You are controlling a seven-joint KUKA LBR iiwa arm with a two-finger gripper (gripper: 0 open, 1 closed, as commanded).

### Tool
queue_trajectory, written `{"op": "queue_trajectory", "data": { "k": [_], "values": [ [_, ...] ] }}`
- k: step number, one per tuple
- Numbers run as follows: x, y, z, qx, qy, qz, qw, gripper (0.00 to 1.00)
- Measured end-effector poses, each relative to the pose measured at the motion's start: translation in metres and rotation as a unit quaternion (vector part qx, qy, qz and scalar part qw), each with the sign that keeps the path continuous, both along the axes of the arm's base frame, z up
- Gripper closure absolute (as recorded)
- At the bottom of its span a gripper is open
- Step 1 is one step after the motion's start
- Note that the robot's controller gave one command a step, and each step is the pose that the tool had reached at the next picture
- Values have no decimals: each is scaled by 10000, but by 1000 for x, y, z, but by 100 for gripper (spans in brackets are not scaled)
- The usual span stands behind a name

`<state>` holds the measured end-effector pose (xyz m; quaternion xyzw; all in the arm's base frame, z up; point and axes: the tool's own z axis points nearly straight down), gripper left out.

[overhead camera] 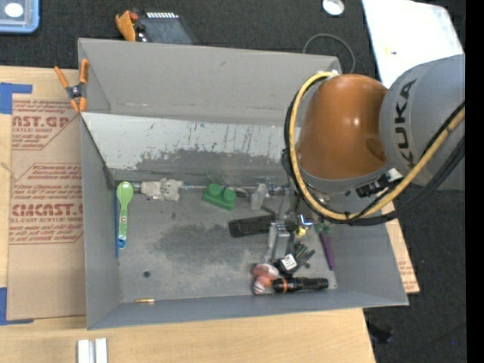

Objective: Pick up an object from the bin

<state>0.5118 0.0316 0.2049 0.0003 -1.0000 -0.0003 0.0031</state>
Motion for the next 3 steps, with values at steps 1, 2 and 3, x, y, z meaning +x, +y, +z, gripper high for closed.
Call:
{"op": "queue_trajectory", "data": {
  "k": [1, 2, 3],
  "values": [
    [2, 0, 4, 1, -37, 0, 10000, 0],
    [36, -32, -76, 6, -63, -474, 9989, 0],
    [60, -48, -138, 16, -80, -1078, 9941, 0]
  ]
}}
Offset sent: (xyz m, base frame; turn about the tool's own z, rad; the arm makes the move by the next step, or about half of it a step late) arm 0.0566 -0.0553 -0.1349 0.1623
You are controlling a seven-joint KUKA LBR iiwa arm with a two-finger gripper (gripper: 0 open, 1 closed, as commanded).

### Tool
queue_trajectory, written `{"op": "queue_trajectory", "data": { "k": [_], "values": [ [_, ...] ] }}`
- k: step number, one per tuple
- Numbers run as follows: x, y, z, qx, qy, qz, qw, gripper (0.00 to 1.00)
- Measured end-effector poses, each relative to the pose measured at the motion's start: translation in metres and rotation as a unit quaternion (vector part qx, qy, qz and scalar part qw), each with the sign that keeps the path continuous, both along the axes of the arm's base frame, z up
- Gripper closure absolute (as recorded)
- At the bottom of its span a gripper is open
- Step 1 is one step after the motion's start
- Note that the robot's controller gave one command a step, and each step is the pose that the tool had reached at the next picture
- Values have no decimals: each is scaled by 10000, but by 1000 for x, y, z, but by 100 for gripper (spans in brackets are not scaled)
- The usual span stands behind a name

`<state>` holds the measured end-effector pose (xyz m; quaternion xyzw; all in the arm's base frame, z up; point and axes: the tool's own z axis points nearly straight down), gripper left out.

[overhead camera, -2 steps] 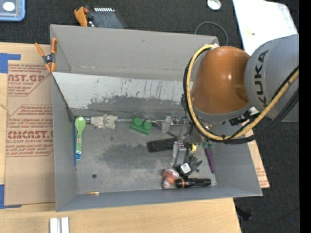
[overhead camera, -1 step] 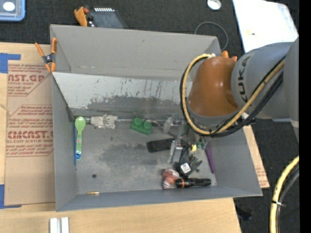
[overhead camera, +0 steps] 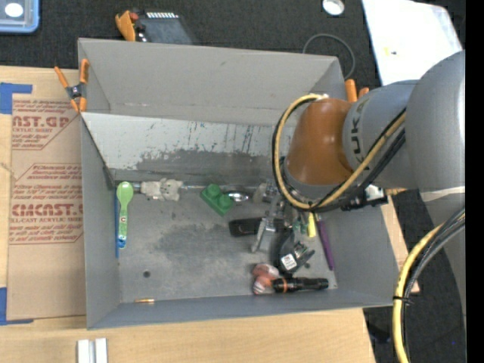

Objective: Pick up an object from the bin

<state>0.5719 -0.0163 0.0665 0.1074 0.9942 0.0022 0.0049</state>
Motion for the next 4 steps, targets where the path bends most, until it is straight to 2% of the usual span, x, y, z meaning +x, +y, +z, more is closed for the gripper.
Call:
{"op": "queue_trajectory", "data": {
  "k": [1, 2, 3, 4],
  "values": [
    [2, -3, 3, 4, -9, -121, 9999, 0],
    [1, 0, 3, -2, -16, -8, 10000, 0],
    [3, -1, 5, 6, -33, -67, 10000, 100],
    [3, -1, 5, 6, -35, -66, 10000, 100]
  ]
}}
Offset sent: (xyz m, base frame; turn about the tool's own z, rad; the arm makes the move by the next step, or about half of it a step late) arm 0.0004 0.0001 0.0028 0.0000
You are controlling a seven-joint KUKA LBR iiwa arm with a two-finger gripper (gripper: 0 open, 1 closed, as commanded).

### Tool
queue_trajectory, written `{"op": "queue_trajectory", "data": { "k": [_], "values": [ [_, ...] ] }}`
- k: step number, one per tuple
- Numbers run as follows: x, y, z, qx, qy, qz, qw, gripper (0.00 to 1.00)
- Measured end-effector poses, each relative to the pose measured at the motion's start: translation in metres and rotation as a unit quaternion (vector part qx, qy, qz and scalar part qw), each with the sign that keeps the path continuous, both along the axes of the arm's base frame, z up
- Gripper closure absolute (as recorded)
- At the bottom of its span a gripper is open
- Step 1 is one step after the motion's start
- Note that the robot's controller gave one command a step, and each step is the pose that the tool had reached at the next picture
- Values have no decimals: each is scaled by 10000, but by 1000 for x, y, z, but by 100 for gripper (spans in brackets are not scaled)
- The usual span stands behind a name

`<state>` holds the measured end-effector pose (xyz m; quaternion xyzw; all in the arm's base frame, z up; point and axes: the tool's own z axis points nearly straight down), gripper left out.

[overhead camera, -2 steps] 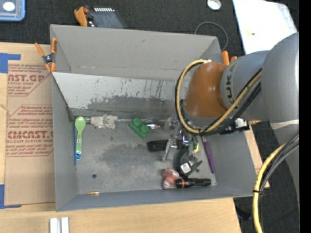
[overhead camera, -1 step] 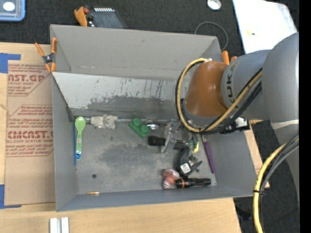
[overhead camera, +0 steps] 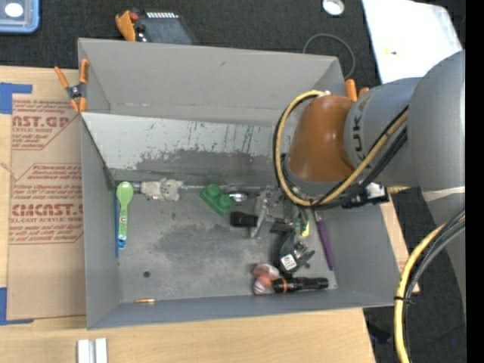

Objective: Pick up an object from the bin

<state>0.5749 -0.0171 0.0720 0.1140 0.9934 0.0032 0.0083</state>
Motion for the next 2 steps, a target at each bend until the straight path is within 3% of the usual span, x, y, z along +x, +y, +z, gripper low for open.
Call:
{"op": "queue_trajectory", "data": {
  "k": [2],
  "values": [
    [-3, 1, 41, 5, 47, 4, 10000, 100]
  ]
}}
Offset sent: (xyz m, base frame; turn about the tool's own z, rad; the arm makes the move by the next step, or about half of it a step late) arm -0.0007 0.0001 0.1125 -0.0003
